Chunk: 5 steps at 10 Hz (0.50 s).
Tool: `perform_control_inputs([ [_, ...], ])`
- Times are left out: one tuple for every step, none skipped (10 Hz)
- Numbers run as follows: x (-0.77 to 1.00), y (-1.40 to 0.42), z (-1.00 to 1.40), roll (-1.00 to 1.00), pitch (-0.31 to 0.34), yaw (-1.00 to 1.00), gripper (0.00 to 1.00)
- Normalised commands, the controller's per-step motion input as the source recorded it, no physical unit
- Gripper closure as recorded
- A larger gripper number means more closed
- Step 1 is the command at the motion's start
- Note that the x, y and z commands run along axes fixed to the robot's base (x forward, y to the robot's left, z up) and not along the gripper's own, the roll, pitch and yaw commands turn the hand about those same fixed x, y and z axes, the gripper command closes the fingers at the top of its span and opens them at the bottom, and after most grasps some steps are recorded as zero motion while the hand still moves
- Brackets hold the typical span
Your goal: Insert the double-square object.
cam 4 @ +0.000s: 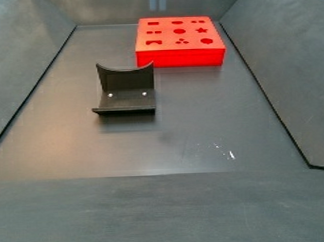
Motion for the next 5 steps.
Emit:
perform_control_inputs([
  [0.57, -0.25, -0.74, 0.0, -0.02, -0.41, 1.0],
  [0.58, -0.29, -0.71, -0.03, -0.034, -0.35, 1.0],
  [0.0, 0.0, 0.01, 0.0, 0.033, 0.0, 1.0],
  [0.03, -0.16, -0.05, 0.0, -0.009, 0.03, 1.0],
  [0.01, -0.36, -0.27, 0.0, -0.071, 0.71, 1.0],
])
